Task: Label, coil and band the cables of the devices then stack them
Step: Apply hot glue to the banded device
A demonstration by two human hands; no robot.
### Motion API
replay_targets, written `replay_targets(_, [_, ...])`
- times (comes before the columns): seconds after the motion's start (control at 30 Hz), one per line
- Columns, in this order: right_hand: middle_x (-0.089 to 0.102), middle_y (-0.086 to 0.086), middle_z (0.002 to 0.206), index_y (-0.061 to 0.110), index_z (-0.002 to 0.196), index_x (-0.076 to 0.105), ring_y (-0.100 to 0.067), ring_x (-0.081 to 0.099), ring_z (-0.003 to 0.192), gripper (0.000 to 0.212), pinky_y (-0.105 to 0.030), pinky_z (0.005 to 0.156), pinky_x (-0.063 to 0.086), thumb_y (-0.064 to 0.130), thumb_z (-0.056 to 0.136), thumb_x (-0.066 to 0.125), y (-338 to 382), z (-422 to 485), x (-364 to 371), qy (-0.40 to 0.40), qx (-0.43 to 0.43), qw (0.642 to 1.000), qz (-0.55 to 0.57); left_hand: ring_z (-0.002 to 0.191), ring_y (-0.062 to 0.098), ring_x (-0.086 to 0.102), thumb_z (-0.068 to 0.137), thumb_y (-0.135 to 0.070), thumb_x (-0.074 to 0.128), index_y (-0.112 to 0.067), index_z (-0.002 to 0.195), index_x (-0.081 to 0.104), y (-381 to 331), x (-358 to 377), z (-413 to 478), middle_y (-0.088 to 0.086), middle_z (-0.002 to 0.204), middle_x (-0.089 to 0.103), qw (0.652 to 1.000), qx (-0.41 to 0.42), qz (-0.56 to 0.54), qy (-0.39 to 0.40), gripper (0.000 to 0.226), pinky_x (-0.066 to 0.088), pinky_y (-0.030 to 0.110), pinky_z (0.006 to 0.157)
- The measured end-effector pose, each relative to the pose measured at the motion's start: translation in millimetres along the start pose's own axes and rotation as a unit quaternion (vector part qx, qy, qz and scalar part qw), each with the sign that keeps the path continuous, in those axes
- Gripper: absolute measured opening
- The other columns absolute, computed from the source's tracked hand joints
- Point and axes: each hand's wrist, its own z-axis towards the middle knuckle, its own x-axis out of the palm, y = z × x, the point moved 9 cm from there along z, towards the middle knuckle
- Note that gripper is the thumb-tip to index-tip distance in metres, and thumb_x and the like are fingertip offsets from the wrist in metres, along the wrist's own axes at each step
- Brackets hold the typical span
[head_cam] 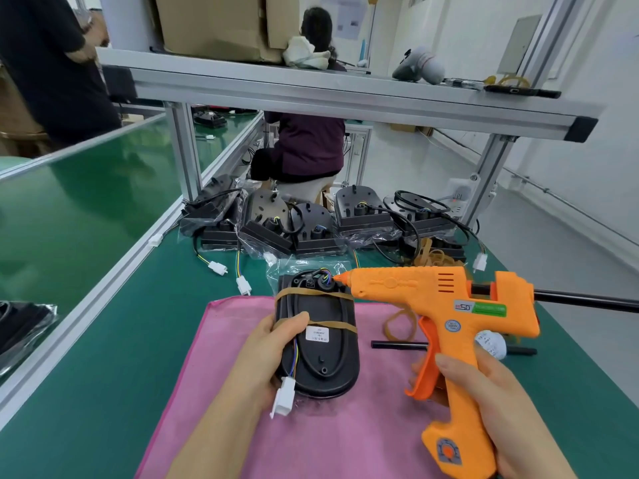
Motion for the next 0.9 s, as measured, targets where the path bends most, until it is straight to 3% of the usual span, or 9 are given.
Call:
replay_targets(0.2, [0.074,-0.016,0.089,0.02,0.098,0.071,-0.034,0.072,0.082,0.045,-0.041,0.071,0.054,0.038,0.057,0.073,-6,-5,-2,-0.003,0.01,1.0,-0.025,0.067,0.024,0.073,0.088,-0.019,0.067,-0.001,0.114,0.06,2,-1,-1,0.016,0.089,0.075,1.0,-0.003,0.003,-0.007,0.032,0.054,0.027,0.049])
replay_targets(0.33, [0.075,-0.014,0.09,0.027,0.094,0.072,-0.031,0.072,0.083,0.038,-0.043,0.075,0.054,0.039,0.059,0.073,-6,-7,0,0.004,0.008,0.999,-0.032,0.063,0.021,0.073,0.088,-0.018,0.067,-0.002,0.112,0.06,2,0,-2,0.012,0.082,0.076,1.0,-0.001,0.007,-0.01,0.03,0.052,0.024,0.045])
replay_targets(0.63, [0.075,-0.013,0.087,0.024,0.097,0.071,-0.03,0.073,0.081,0.045,-0.041,0.073,0.056,0.04,0.056,0.074,-3,-6,9,0.003,-0.001,0.999,-0.035,0.064,0.02,0.073,0.088,-0.015,0.066,-0.003,0.111,0.061,3,2,-4,0.011,0.083,0.076,1.0,-0.001,-0.006,-0.003,0.027,0.053,0.024,0.046])
replay_targets(0.77, [0.075,-0.011,0.087,0.027,0.098,0.071,-0.028,0.073,0.081,0.042,-0.039,0.073,0.055,0.034,0.059,0.085,-3,-7,11,0.012,0.0,0.999,-0.042,0.068,0.022,0.073,0.088,-0.016,0.066,-0.002,0.114,0.061,3,2,-3,0.014,0.089,0.076,1.0,0.001,-0.002,-0.001,0.03,0.054,0.025,0.048])
replay_targets(0.9, [0.075,-0.012,0.087,0.024,0.102,0.069,-0.028,0.073,0.08,0.047,-0.036,0.067,0.057,0.038,0.057,0.075,-3,-7,9,0.007,-0.004,0.999,-0.038,0.069,0.023,0.073,0.088,-0.016,0.066,-0.001,0.116,0.061,3,2,-3,0.017,0.095,0.075,1.0,0.0,-0.003,-0.004,0.033,0.054,0.026,0.049])
